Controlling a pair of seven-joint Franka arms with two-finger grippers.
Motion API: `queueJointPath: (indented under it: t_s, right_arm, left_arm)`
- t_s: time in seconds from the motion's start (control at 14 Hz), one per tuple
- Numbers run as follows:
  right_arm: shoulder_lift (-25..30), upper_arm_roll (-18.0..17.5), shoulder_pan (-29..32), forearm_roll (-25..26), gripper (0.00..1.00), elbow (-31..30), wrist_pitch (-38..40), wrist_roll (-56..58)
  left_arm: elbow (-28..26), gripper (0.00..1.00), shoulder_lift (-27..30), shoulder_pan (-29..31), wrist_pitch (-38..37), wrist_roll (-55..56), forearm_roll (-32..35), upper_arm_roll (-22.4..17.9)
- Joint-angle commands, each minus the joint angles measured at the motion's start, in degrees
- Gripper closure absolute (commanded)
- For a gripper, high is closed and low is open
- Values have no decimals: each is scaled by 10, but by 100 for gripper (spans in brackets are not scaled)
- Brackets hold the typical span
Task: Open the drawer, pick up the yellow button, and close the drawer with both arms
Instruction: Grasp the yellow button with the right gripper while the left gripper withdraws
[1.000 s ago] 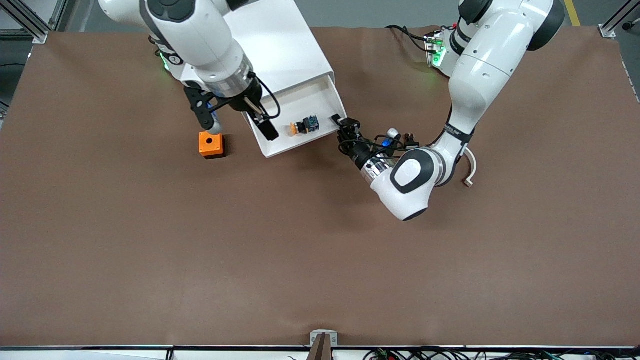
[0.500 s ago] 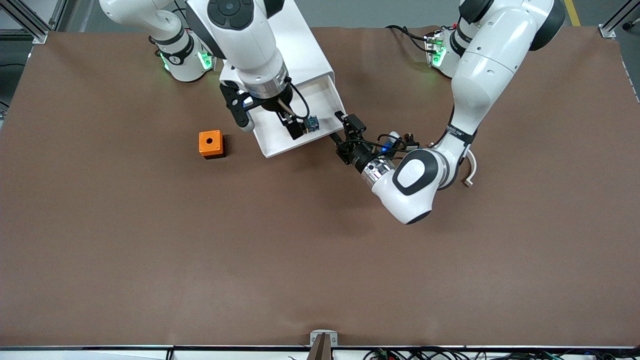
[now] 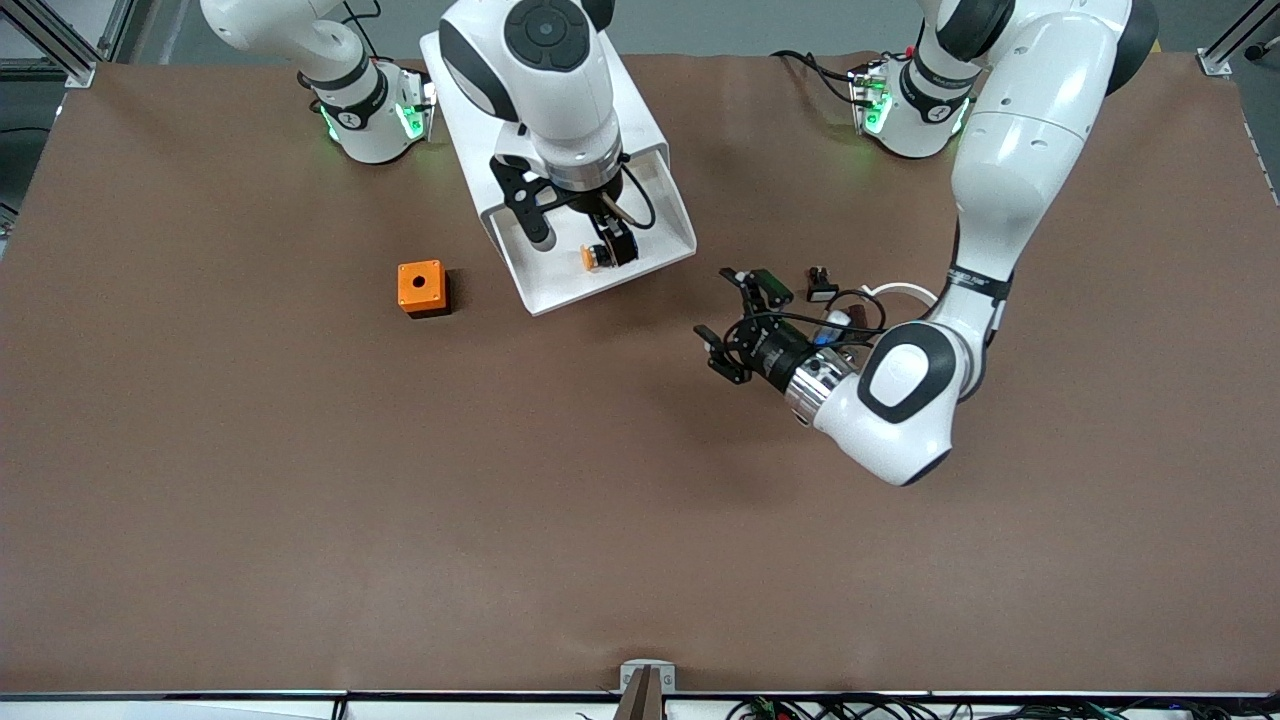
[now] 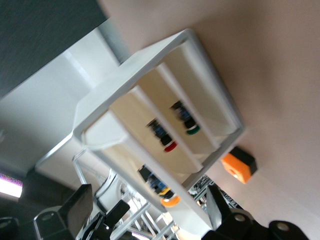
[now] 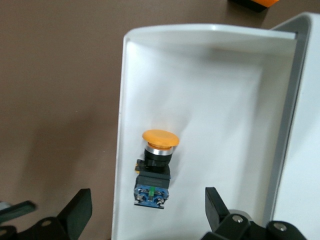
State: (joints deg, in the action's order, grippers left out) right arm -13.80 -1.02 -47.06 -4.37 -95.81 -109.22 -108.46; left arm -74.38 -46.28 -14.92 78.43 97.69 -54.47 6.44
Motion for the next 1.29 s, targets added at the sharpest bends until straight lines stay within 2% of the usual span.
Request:
queueJointPath:
  t_s: [0.0,0.21,0.43,0.5,0.57,0.64,0.71,0.79,0.86,1.21]
  right_arm:
    - [6,6,-21,15,0,-28,-24,-22]
    - [-23,6,-36,36,0,-28,-52,-57]
    - [-29,6,-40,42,0,-29,-51,-63]
    - [-29,6,-41,43,4,-29,-50,-57]
    - [-28,5,-40,43,36,-28,-50,-48]
    - [-28,5,-39,43,44,-29,-49,-42]
    - [-28,5,-38,43,72,-28,-47,-39]
    - [-26,5,-37,42,93,-28,-42,-25]
    - [-24,6,-36,42,100,-26,-35,-10]
    - [-2,8,-16,34,100,-7,-7,19]
  left_arm:
    - [19,0,9,-7,45,-65,76,-5]
    - [44,0,9,-9,95,-116,149,-5]
    - [46,0,24,-20,160,-152,225,-1]
    - [46,0,30,-27,177,-165,247,-1]
    - [46,0,36,-36,194,-169,269,-1]
    - [46,0,43,-40,211,-176,290,-1]
    - [46,0,47,-44,227,-181,308,1]
    - [46,0,51,-53,246,-184,332,1]
    - [46,0,55,-61,261,-187,361,1]
    - [46,0,79,-80,281,-196,444,4]
